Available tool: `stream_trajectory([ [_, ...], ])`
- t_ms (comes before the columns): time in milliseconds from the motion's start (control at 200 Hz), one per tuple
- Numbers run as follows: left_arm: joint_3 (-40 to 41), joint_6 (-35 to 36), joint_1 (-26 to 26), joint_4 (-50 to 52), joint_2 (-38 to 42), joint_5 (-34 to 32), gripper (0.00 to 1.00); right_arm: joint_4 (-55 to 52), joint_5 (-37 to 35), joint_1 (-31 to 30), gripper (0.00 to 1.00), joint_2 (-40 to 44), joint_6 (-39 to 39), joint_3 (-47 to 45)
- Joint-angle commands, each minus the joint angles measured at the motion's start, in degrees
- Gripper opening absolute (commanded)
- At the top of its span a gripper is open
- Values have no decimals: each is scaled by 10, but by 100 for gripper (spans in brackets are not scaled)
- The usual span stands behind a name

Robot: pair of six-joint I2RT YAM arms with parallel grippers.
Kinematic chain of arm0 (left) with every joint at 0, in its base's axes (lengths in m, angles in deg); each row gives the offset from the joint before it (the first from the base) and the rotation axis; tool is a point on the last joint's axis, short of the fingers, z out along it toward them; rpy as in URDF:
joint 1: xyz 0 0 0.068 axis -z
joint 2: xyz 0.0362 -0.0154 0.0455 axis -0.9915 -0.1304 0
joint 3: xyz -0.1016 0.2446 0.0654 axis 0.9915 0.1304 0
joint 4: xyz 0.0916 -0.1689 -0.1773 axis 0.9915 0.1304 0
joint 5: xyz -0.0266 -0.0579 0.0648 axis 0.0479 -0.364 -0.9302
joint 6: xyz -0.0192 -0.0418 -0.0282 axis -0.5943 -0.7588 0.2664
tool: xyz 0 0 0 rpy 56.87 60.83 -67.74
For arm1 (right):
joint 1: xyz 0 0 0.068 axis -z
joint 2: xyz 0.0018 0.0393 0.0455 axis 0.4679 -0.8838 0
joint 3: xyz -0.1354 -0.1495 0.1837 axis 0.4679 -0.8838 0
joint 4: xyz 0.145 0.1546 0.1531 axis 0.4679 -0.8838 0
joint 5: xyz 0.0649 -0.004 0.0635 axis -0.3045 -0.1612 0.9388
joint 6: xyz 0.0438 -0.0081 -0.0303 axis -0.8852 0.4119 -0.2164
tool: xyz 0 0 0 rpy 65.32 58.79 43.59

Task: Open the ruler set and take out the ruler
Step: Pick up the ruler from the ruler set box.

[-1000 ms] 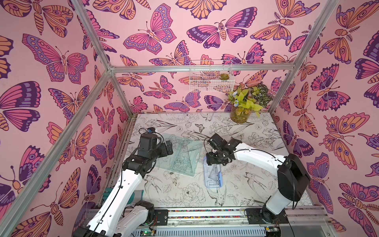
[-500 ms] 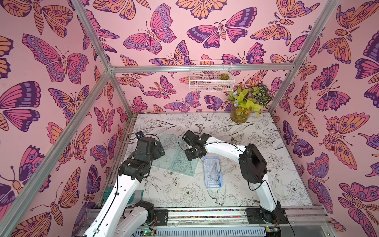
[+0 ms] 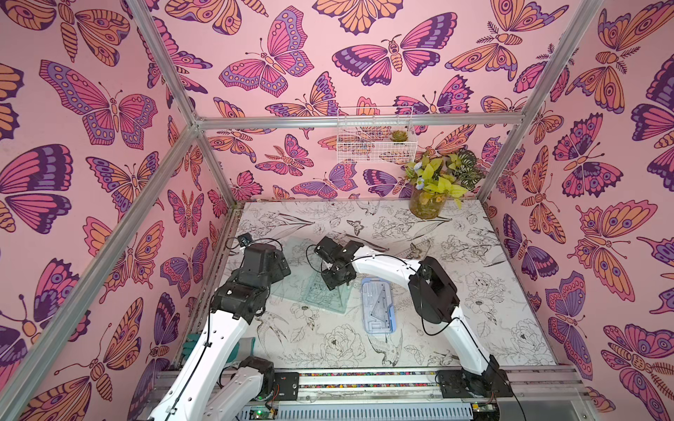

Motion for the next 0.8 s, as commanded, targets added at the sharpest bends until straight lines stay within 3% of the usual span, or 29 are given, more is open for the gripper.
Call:
stream_trajectory([
  [0, 9, -1, -3, 9, 0, -12, 100, -21, -17, -10, 57, -20, 5, 17],
  [155, 10, -1, -4, 8, -1, -9, 100, -29, -26, -17, 51, -35, 3, 31],
  [426, 12, 0, -4, 5, -1, -4, 100, -33, -41, -19, 30, -24, -5, 34],
  [791, 12, 1, -4, 4, -3, -1, 100, -37, -39, -19, 25, 14, -17, 31],
])
